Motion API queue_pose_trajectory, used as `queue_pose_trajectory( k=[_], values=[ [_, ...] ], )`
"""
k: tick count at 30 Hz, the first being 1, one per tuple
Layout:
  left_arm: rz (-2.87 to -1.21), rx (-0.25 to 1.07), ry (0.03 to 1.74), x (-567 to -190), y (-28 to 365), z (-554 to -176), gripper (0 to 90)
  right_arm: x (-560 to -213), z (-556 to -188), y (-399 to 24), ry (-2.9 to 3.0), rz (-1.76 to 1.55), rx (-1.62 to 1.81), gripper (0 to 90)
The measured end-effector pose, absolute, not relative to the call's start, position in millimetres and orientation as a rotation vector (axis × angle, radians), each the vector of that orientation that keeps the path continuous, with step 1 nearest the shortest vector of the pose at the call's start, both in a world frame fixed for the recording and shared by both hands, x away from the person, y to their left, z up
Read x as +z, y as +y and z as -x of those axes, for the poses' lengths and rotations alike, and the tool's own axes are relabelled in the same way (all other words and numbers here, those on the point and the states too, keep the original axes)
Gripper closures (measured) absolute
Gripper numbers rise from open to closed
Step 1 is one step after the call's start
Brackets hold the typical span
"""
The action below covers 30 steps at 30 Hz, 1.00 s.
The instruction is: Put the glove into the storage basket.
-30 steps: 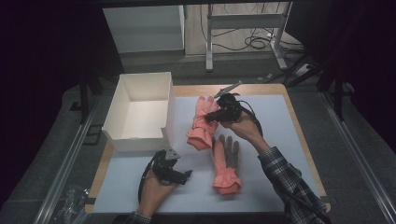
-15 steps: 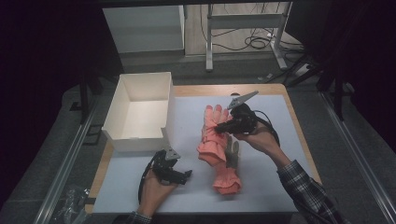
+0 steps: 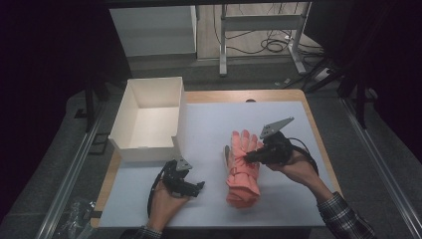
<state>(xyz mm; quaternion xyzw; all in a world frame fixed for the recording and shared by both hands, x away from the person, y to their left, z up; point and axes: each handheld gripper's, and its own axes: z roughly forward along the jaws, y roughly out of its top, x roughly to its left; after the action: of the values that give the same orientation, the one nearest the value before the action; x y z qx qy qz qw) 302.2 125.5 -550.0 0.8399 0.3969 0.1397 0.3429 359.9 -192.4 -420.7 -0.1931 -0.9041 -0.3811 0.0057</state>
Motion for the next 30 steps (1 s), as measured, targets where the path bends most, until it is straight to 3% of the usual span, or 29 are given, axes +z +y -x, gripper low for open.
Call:
queue_pose_trajectory(
  k=[19,23,25,26,28,30],
  values=[
    [-2.183,0.365,1.03,-550,125,-302,0.0,-465,-363,-173,-2.911,0.508,-1.056,82.6],
    [-2.183,0.365,1.03,-550,125,-302,0.0,-468,-362,-174,-2.9,0.529,-1.081,77.2],
    [-2.183,0.366,1.03,-550,125,-302,0.0,-467,-361,-177,-2.874,0.569,-1.124,66.8],
    [-2.183,0.365,1.03,-550,125,-302,0.0,-467,-361,-177,-2.874,0.569,-1.124,66.8],
    [-2.182,0.365,1.03,-550,125,-302,0.0,-462,-360,-180,-2.862,0.609,-1.169,57.9],
    [-2.182,0.365,1.03,-550,126,-302,0.0,-459,-359,-182,-2.86,0.614,-1.182,56.9]
  ],
)
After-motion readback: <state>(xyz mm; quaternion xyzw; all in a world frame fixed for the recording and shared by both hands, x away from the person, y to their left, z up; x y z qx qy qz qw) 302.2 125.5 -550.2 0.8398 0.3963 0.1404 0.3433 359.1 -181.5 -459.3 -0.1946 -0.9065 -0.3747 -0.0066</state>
